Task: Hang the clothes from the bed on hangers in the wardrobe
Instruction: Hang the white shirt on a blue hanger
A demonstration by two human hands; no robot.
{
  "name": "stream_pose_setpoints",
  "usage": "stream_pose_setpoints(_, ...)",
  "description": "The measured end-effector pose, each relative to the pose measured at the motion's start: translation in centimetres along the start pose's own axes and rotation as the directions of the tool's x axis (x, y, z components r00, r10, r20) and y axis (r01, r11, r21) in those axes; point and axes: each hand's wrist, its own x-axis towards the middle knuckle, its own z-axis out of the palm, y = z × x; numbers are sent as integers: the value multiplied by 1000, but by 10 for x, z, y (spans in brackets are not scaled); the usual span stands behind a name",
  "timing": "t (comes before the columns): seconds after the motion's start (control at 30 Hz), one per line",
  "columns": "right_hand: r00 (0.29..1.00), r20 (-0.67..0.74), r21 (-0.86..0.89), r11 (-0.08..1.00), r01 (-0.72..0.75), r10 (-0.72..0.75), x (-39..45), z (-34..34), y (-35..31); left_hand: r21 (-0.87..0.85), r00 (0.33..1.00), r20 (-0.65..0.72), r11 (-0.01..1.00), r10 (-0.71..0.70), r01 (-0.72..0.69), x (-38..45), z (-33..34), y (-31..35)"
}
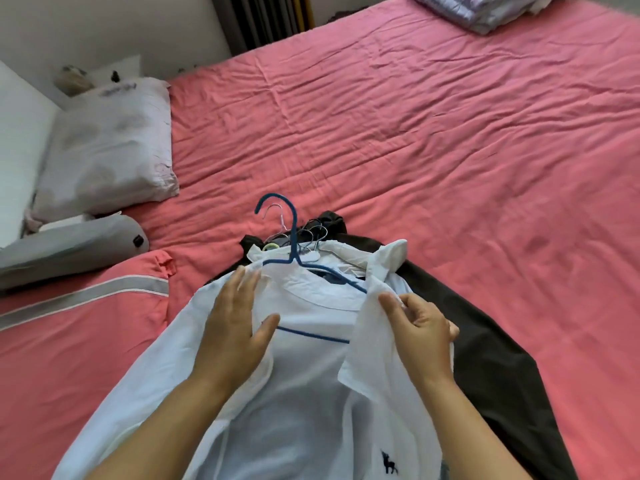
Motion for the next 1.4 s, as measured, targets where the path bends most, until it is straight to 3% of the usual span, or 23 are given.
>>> stream_pose_setpoints(0.1, 994, 94, 113, 992, 53, -64, -23, -18, -30, 39, 981, -194, 999, -29, 37, -1, -44, -1)
stream_pose_setpoints(0.2, 971, 213, 273, 961, 46, -107, -48, -33, -64, 89, 974, -201, 989, -102, 122, -8, -96, -12)
stream_pose_setpoints(0.27, 964, 203, 363, 928, 87, -170, -68, -43, -95, 140, 973, -202, 980, -113, 143, -23, -136, -22)
stream_pose_setpoints(0.37, 947, 142, 421, 884, 204, -287, -106, -58, -144, 88, 954, -298, 996, 15, 12, -61, -196, -30)
stream_pose_setpoints(0.47, 924, 74, 372, 870, 324, -375, -155, -64, -190, -78, 898, -432, 988, 85, -131, -121, -255, -34)
stream_pose_setpoints(0.6, 878, -4, 311, 834, 456, -478, -232, -56, -253, 37, 767, -634, 995, 97, -96, -214, -332, -52)
stream_pose_setpoints(0.7, 824, -18, 331, 774, 539, -566, -294, -44, -303, 67, 725, -678, 992, 123, -106, -282, -388, -69)
stream_pose_setpoints(0.8, 756, -5, 367, 702, 611, -655, -359, -29, -353, 206, 656, -727, 976, 203, -74, -344, -440, -83)
stream_pose_setpoints(0.93, 652, 1, 432, 588, 684, -758, -433, -15, -408, 342, 608, -754, 939, 249, 39, -416, -505, -99)
stream_pose_setpoints(1.13, 565, 93, 587, 504, 634, -820, -507, 8, -454, 223, 732, -671, 974, 120, 45, -517, -575, -101)
stream_pose_setpoints(1.2, 531, 134, 632, 485, 604, -837, -527, 14, -465, 109, 690, -723, 992, 32, 68, -548, -594, -90)
stream_pose_setpoints(1.27, 498, 171, 692, 464, 553, -850, -544, 19, -475, 1, 592, -805, 996, -50, 86, -578, -610, -78)
stream_pose_setpoints(1.33, 446, 212, 752, 436, 494, -870, -558, 24, -483, 25, 542, -838, 986, -68, 163, -599, -624, -66)
stream_pose_setpoints(1.4, 376, 261, 819, 410, 402, -889, -576, 26, -492, 43, 533, -840, 966, -103, 254, -618, -634, -55)
